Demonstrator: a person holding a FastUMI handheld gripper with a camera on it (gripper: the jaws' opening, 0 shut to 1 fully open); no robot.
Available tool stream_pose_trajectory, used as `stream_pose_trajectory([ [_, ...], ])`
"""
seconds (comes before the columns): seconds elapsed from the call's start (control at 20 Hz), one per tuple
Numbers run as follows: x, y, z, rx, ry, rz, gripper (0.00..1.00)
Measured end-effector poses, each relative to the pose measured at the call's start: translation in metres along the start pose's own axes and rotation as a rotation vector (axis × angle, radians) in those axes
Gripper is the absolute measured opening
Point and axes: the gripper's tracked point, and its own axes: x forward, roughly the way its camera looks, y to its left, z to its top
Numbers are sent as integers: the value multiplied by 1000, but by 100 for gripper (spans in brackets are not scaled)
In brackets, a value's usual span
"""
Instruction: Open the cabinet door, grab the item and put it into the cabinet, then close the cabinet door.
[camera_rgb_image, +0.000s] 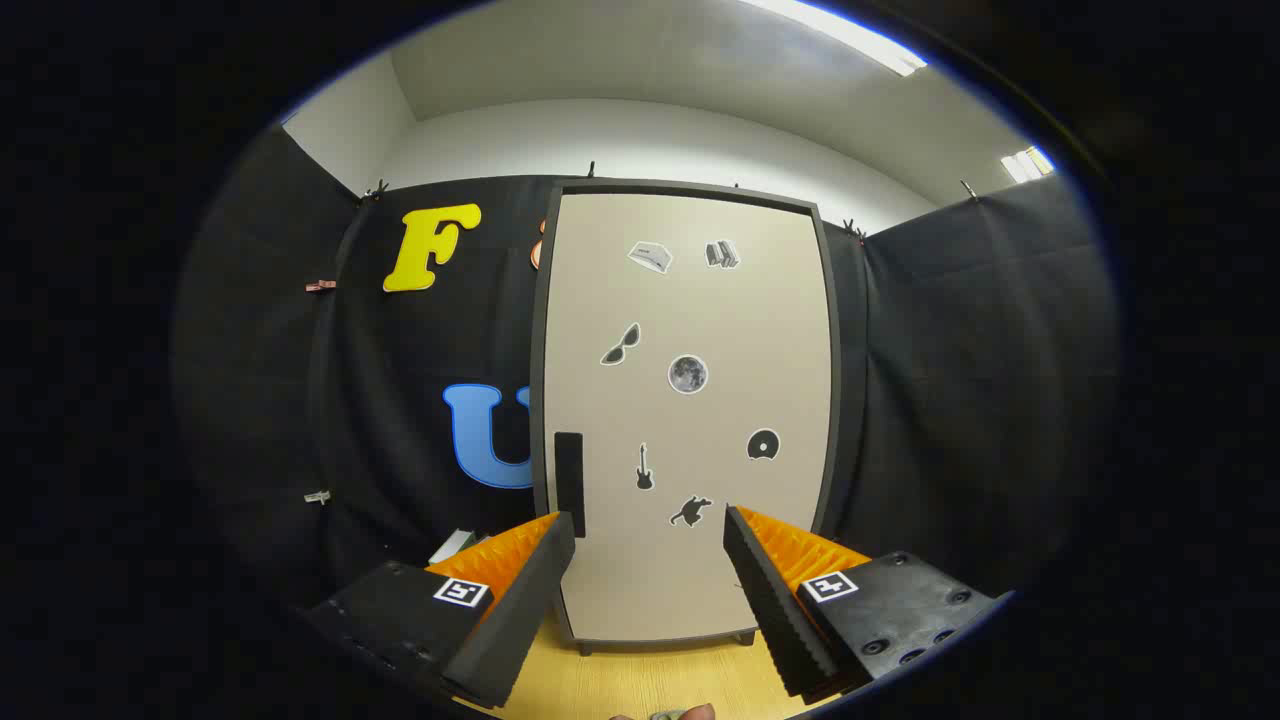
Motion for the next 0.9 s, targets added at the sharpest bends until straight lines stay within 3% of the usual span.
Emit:
stream_pose_trajectory([
  [0.9, 0, 8, -1, 6, 1, 2, 97],
])
